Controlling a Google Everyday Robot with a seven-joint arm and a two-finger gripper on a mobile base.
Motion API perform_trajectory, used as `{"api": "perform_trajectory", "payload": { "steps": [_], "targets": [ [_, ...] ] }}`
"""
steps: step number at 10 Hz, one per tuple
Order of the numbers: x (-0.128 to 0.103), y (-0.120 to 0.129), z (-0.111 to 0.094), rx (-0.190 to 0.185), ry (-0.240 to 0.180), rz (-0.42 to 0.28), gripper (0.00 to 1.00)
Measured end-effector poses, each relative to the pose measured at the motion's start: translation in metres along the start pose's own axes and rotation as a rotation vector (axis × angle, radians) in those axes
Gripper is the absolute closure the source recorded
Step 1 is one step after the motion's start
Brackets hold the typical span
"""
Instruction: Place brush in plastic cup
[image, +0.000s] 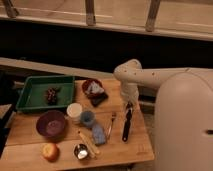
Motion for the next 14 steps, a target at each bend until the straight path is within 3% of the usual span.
{"api": "perform_trajectory", "payload": {
  "steps": [2, 3, 4, 6, 8, 13, 14],
  "targets": [
    [0.005, -0.001, -0.026, -0.003, -0.100, -0.057, 0.92],
    [0.013, 0.002, -0.036, 0.000, -0.168, -0.131, 0.92],
    [0.020, 0.010, -0.041, 0.005, -0.204, -0.204, 0.92],
    [0.036, 0.034, -0.048, 0.043, -0.285, -0.420, 0.92],
    [0.035, 0.055, -0.052, 0.070, -0.303, -0.531, 0.92],
    [0.032, 0.083, -0.053, 0.161, -0.223, -0.777, 0.92],
    [0.032, 0.082, -0.053, 0.164, -0.221, -0.778, 0.92]
  ]
}}
